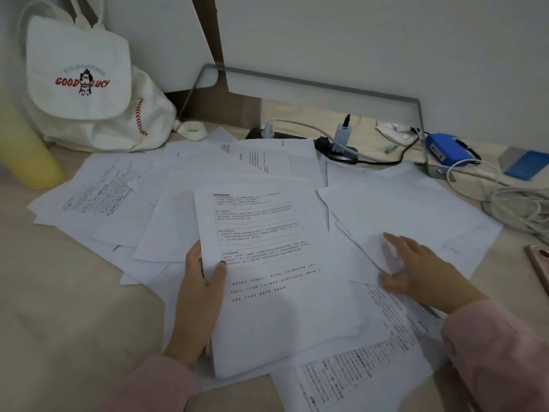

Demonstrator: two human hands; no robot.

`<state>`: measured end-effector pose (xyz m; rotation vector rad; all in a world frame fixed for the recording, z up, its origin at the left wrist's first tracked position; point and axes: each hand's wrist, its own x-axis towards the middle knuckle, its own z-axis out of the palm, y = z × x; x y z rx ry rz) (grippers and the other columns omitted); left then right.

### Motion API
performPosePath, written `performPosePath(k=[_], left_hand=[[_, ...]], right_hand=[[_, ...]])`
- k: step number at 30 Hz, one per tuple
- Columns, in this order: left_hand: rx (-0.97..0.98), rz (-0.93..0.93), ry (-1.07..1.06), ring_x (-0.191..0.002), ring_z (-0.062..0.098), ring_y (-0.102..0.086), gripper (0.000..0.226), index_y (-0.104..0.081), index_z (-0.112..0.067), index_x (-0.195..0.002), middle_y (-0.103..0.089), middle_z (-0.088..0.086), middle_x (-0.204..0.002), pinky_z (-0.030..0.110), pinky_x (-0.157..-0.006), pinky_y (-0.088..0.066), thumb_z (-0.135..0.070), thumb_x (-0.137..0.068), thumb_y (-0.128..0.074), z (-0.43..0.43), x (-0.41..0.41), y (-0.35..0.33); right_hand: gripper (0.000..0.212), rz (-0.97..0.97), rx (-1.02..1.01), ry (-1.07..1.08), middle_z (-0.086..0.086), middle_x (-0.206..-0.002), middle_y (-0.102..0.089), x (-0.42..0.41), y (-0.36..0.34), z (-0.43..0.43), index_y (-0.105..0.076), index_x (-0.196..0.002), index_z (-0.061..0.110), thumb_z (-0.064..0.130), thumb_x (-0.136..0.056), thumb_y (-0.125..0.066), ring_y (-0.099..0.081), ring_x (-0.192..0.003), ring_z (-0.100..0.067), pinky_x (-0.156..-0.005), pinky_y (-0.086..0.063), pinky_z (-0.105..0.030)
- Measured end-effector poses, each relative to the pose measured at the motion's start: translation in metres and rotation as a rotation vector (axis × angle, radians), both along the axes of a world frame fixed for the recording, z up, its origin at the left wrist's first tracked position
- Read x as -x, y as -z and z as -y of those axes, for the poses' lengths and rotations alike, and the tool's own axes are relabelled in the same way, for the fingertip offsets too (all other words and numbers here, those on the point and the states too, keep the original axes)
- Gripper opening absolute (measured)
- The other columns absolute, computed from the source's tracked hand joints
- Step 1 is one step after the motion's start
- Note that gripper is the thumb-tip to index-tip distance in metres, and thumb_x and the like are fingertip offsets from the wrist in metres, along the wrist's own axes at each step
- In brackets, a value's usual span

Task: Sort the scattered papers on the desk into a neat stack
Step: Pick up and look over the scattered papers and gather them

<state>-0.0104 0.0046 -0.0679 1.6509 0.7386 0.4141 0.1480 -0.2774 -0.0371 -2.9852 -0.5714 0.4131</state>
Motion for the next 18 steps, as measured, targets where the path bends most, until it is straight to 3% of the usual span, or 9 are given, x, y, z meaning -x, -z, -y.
performPosePath(k=[2, 6, 7, 9, 11, 13, 16, 18], left_hand=[[-0.015, 0.009, 0.006, -0.098, 0.006, -0.056, 0.046, -0.035, -0.029, -0.134, -0.054, -0.012, -0.114, 0.025, -0.081, -0.041, -0.015, -0.093, -0.049, 0.000, 0.000, 0.000], [0.004, 0.021, 0.032, -0.093, -0.005, -0.055, 0.054, -0.029, -0.029, -0.140, -0.058, -0.009, -0.112, 0.014, -0.071, -0.042, -0.012, -0.093, -0.048, -0.001, 0.001, -0.001], [0.013, 0.026, 0.039, -0.096, -0.004, -0.056, 0.057, -0.025, -0.031, -0.142, -0.057, -0.010, -0.114, 0.016, -0.075, -0.043, -0.012, -0.093, -0.048, -0.002, 0.001, 0.000], [0.012, 0.024, 0.050, -0.107, 0.004, -0.055, 0.060, -0.022, -0.035, -0.144, -0.054, -0.010, -0.125, 0.024, -0.089, -0.044, -0.013, -0.094, -0.047, -0.004, 0.003, 0.002], [-0.039, 0.008, 0.081, -0.109, 0.002, -0.051, 0.052, -0.032, -0.035, -0.139, -0.050, -0.012, -0.128, 0.019, -0.090, -0.041, -0.012, -0.094, -0.045, -0.006, 0.004, 0.002], [-0.100, -0.018, 0.118, -0.108, 0.002, -0.051, 0.040, -0.049, -0.033, -0.127, -0.052, -0.013, -0.124, 0.013, -0.085, -0.037, -0.011, -0.094, -0.044, -0.006, 0.004, 0.000], [-0.133, -0.032, 0.150, -0.115, 0.008, -0.050, 0.031, -0.059, -0.032, -0.111, -0.057, -0.012, -0.121, 0.020, -0.093, -0.035, -0.010, -0.094, -0.045, -0.006, 0.005, 0.001], [-0.141, -0.043, 0.155, -0.116, 0.008, -0.050, 0.028, -0.061, -0.031, -0.109, -0.058, -0.010, -0.121, 0.019, -0.093, -0.035, -0.012, -0.094, -0.047, -0.007, 0.004, 0.001]], right_hand=[[0.068, 0.090, 0.036, -0.048, -0.004, -0.145, -0.035, 0.004, -0.002, -0.003, -0.016, -0.146, 0.022, 0.037, -0.089, -0.050, -0.042, -0.126, -0.023, -0.092, -0.043, -0.034], [0.044, 0.187, 0.129, -0.027, -0.008, -0.131, -0.051, 0.004, -0.001, 0.000, -0.034, -0.136, 0.016, 0.017, -0.093, -0.045, -0.056, -0.110, -0.027, -0.079, -0.046, -0.033], [0.035, 0.204, 0.082, 0.013, -0.012, -0.121, -0.058, 0.003, -0.002, 0.001, -0.043, -0.128, 0.014, 0.014, -0.093, -0.045, -0.059, -0.101, -0.029, -0.075, -0.045, -0.034], [0.014, 0.202, -0.200, 0.160, -0.019, -0.089, -0.063, 0.005, -0.012, -0.001, -0.052, -0.094, 0.007, 0.016, -0.096, -0.042, -0.058, -0.080, -0.033, -0.061, -0.038, -0.035], [0.033, 0.111, -0.500, 0.329, -0.012, -0.067, -0.054, 0.008, -0.027, -0.008, -0.048, -0.076, 0.003, 0.024, -0.099, -0.037, -0.054, -0.067, -0.031, -0.052, -0.032, -0.032], [0.036, -0.045, -0.720, 0.446, -0.006, -0.074, -0.056, 0.012, -0.040, -0.018, -0.054, -0.086, 0.005, 0.033, -0.098, -0.035, -0.053, -0.069, -0.024, -0.059, -0.040, -0.030], [0.035, -0.286, -0.981, 0.521, -0.011, -0.099, -0.064, 0.019, -0.053, -0.045, -0.059, -0.104, 0.007, 0.034, -0.097, -0.039, -0.060, -0.092, -0.030, -0.087, -0.047, -0.042], [0.028, -0.479, -1.141, 0.508, -0.010, -0.100, -0.066, 0.028, -0.057, -0.066, -0.062, -0.098, 0.011, 0.030, -0.096, -0.043, -0.062, -0.093, -0.026, -0.089, -0.047, -0.039]])
